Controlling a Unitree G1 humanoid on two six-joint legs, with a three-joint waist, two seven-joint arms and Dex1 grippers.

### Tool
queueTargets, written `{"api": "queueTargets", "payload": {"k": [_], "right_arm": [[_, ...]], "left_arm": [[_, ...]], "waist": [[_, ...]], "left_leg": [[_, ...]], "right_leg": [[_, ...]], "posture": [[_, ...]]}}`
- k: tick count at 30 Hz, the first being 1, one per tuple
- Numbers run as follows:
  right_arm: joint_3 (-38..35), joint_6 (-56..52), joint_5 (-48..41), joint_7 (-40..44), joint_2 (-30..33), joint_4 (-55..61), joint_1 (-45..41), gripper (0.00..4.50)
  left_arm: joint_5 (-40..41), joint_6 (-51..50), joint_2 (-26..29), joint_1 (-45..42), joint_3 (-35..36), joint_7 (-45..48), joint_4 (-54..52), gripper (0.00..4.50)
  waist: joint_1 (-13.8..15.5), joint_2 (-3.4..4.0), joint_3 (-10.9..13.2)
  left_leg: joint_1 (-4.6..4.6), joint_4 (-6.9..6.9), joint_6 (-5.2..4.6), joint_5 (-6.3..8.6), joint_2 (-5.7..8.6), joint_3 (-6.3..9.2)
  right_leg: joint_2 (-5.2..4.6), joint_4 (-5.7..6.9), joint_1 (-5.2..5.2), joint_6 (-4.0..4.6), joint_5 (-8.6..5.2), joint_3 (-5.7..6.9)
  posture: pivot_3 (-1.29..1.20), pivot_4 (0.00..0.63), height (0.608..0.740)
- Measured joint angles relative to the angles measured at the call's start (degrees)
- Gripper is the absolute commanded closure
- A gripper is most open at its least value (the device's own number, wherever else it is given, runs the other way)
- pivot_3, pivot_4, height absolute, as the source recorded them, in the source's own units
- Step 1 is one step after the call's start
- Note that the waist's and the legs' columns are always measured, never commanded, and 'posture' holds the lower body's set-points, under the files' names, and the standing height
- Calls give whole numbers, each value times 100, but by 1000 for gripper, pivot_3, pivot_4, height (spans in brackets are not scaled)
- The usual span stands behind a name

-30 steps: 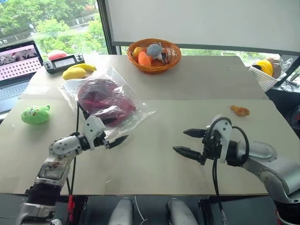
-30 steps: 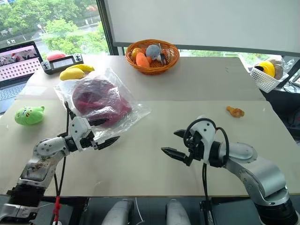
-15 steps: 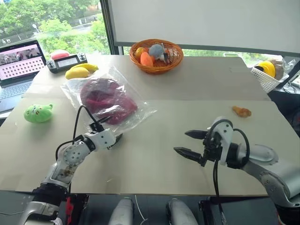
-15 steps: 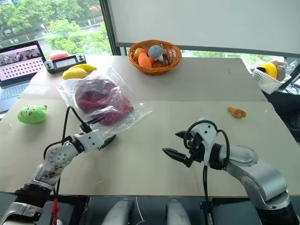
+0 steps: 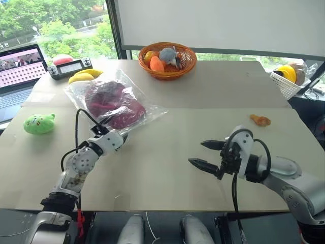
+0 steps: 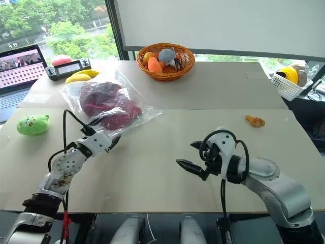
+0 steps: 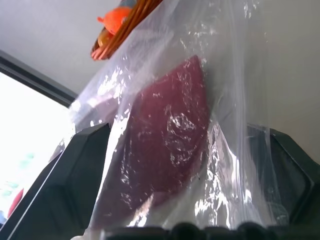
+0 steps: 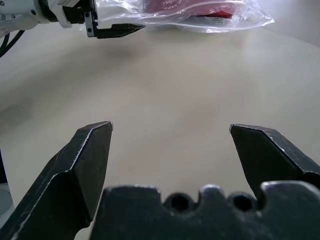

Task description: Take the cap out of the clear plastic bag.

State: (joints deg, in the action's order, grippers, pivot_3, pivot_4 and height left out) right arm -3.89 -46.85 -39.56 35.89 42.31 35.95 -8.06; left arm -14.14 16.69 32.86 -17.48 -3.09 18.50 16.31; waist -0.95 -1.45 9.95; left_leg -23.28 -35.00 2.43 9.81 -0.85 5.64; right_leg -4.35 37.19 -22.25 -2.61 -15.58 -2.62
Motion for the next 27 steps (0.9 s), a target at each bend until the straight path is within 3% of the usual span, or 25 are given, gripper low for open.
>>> {"api": "queueTargets", "payload": {"k": [11,15,19,23,27], "right_arm": [[0,1,15,7,0,-6,0,0],[0,1,21,4,-4,-7,0,0],[1,2,43,3,-8,-13,-1,0],[2,4,72,1,-8,-19,-2,0],[2,6,120,0,-11,-51,-5,0]], "left_arm": [[311,-373,-71,55,6,340,-259,4328],[341,-527,-126,64,3,418,-354,4328],[844,-1302,-274,-7,10,866,-588,4328],[1633,-2247,-219,-312,48,1742,-889,4328],[2495,-2550,120,-400,63,2907,-1738,4328]], "waist": [[1,0,0],[4,0,0],[3,0,0],[1,0,0],[-8,0,0]], "left_leg": [[0,0,0,0,0,0],[-1,-1,0,0,1,1],[-1,-2,0,0,0,1],[-5,-6,0,0,0,4],[-6,-2,0,0,1,4]], "right_leg": [[0,-1,0,3,2,0],[0,-1,0,3,2,0],[1,0,1,0,0,0],[2,0,0,-3,-2,4],[0,-2,0,8,4,3]], "posture": [[0,150,733],[0,150,733],[0,150,733],[0,150,733],[0,150,733]]}}
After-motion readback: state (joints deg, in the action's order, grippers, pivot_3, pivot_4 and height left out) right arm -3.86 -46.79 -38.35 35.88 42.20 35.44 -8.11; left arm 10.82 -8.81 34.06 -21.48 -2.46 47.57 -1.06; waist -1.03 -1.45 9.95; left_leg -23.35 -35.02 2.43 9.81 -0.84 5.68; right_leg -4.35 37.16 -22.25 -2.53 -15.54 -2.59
